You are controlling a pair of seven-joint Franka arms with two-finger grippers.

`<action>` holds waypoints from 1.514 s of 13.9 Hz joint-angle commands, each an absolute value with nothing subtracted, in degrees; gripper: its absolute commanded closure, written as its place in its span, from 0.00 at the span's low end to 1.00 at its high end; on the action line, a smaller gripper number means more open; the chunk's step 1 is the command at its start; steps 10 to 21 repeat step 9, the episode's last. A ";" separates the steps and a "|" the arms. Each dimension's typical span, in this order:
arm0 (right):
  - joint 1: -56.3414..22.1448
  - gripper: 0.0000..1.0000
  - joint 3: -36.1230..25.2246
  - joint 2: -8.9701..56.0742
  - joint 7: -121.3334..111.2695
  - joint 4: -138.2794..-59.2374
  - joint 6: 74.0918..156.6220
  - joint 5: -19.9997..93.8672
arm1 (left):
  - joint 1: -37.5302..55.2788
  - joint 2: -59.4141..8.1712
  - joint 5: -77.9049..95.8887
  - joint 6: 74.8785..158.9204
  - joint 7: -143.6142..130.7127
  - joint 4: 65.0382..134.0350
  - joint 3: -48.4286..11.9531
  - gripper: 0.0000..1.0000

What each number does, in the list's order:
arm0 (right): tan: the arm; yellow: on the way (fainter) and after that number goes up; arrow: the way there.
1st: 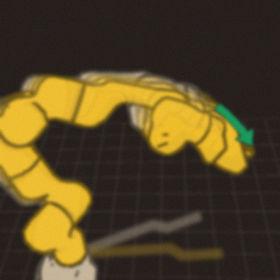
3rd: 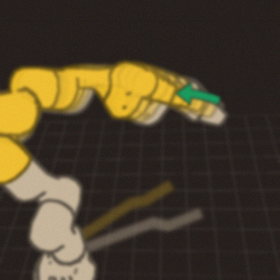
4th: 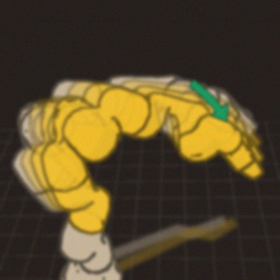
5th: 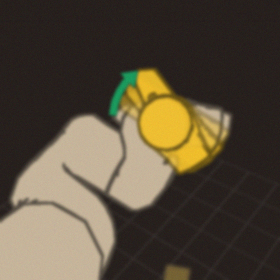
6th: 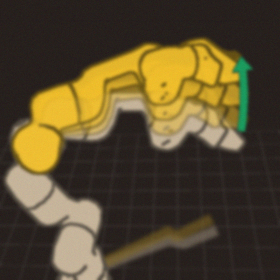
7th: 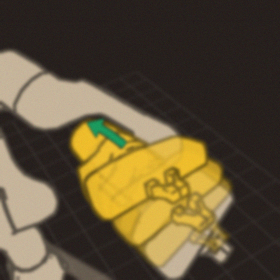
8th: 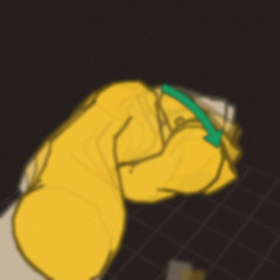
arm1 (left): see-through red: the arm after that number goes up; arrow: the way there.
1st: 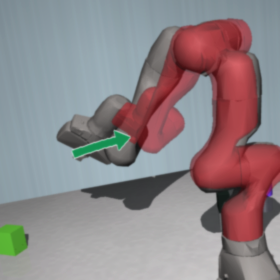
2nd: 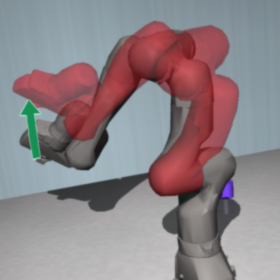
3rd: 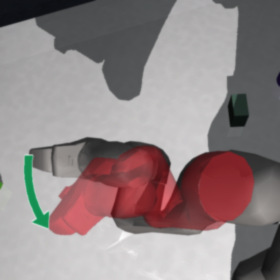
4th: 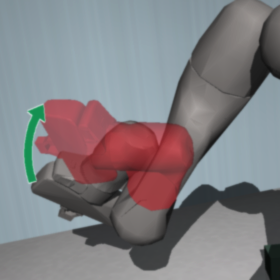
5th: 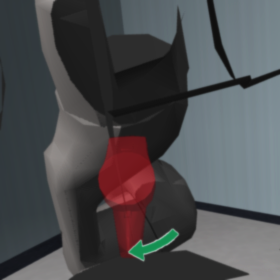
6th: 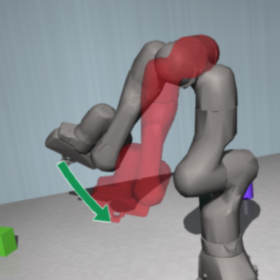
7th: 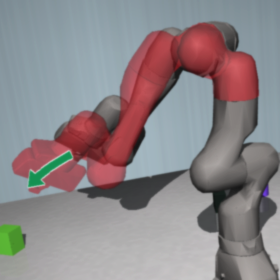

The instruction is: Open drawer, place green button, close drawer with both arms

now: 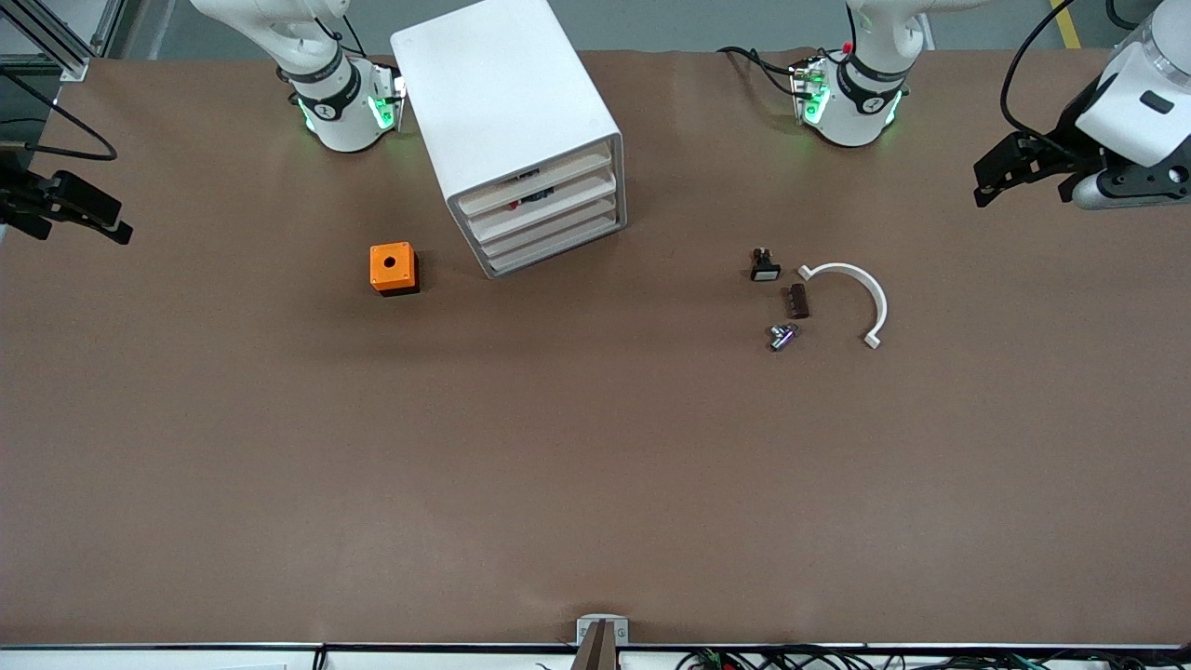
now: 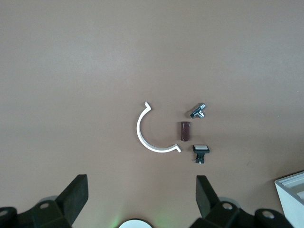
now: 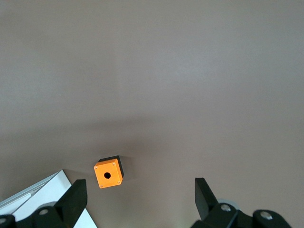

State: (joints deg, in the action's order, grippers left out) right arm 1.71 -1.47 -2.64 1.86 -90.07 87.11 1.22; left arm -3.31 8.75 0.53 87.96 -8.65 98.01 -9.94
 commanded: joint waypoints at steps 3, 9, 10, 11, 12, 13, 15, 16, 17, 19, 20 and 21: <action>2.02 0.00 -1.14 -2.11 1.32 -88.77 86.75 0.62 | -4.48 9.49 -0.35 88.95 -8.00 99.14 -11.43 0.00; 2.28 0.00 -1.14 -2.11 1.32 -88.33 86.84 0.44 | -3.96 9.40 -0.35 88.95 -9.05 99.14 -11.43 0.00; 2.28 0.00 -1.14 -2.11 1.32 -88.33 86.84 0.44 | -3.96 9.40 -0.35 88.95 -9.05 99.14 -11.43 0.00; 2.28 0.00 -1.14 -2.11 1.32 -88.33 86.84 0.44 | -3.96 9.40 -0.35 88.95 -9.05 99.14 -11.43 0.00; 2.28 0.00 -1.14 -2.11 1.32 -88.33 86.84 0.44 | -3.96 9.40 -0.35 88.95 -9.05 99.14 -11.43 0.00; 2.28 0.00 -1.14 -2.11 1.32 -88.33 86.84 0.44 | -3.96 9.40 -0.35 88.95 -9.05 99.14 -11.43 0.00; 2.28 0.00 -1.14 -2.11 1.32 -88.33 86.84 0.44 | -3.96 9.40 -0.35 88.95 -9.05 99.14 -11.43 0.00; 2.28 0.00 -1.14 -2.11 1.32 -88.33 86.84 0.44 | -3.96 9.40 -0.35 88.95 -9.05 99.14 -11.43 0.00; 2.28 0.00 -1.14 -2.11 1.32 -88.33 86.84 0.44 | -3.96 9.40 -0.35 88.95 -9.05 99.14 -11.43 0.00; 2.28 0.00 -1.14 -2.11 1.32 -88.33 86.84 0.44 | -3.96 9.40 -0.35 88.95 -9.05 99.14 -11.43 0.00; 2.28 0.00 -1.14 -2.11 1.32 -88.33 86.84 0.44 | -3.96 9.40 -0.35 88.95 -9.05 99.14 -11.43 0.00; 2.28 0.00 -1.14 -2.11 1.32 -88.33 86.84 0.44 | -3.96 9.40 -0.35 88.95 -9.05 99.14 -11.43 0.00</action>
